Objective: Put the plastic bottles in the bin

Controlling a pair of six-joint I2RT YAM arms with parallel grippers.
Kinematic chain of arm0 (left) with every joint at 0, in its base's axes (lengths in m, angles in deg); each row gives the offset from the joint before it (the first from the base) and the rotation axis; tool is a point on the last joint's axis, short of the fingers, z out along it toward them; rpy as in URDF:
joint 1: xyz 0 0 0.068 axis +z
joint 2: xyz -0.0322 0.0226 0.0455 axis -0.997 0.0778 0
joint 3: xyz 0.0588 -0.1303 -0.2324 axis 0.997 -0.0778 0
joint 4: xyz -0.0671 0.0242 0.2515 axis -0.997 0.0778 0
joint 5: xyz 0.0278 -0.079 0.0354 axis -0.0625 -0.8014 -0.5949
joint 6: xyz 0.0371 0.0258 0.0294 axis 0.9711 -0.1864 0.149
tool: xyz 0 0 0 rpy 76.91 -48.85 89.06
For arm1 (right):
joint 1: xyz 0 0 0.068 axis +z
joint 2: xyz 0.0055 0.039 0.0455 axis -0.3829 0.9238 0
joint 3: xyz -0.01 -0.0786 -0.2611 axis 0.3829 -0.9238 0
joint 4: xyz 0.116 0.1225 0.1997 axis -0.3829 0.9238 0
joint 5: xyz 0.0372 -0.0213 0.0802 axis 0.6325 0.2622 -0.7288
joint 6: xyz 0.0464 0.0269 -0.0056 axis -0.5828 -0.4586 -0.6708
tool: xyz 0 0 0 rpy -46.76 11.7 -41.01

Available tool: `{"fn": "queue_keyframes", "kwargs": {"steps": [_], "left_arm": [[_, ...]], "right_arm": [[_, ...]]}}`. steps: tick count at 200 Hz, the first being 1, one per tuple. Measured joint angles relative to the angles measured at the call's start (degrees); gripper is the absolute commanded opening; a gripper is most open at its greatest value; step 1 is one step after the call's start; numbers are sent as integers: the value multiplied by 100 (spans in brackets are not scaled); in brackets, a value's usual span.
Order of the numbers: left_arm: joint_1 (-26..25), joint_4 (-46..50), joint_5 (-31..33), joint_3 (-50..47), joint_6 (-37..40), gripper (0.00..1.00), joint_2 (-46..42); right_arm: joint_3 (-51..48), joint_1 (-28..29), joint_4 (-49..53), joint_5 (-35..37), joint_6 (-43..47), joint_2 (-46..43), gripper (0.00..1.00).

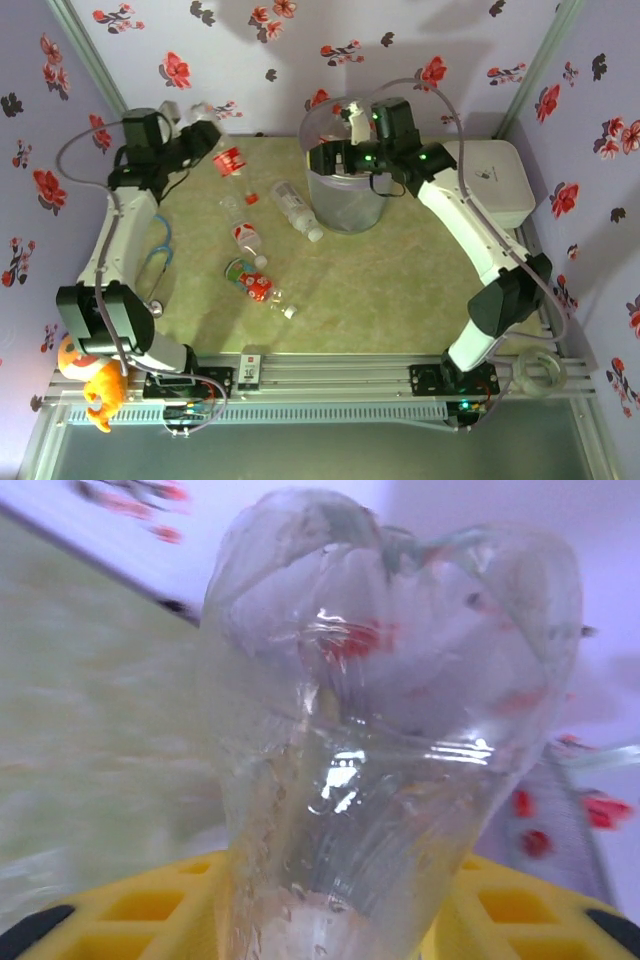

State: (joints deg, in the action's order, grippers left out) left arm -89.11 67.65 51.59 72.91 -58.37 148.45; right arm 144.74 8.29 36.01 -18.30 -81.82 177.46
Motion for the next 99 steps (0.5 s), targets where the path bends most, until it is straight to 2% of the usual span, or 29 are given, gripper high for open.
{"fn": "queue_keyframes", "kwargs": {"steps": [40,78,99], "left_arm": [[-796,-1272,-428,282,-999,38,664],[-977,-1967,-573,367,-1464,38,841],[-970,-2026,-549,369,-1475,37,828]], "right_arm": [[372,352,-79,-258,-31,494,77],[695,433,96,-90,-4,780,75],[1123,435,262,195,96,953,80]]}}
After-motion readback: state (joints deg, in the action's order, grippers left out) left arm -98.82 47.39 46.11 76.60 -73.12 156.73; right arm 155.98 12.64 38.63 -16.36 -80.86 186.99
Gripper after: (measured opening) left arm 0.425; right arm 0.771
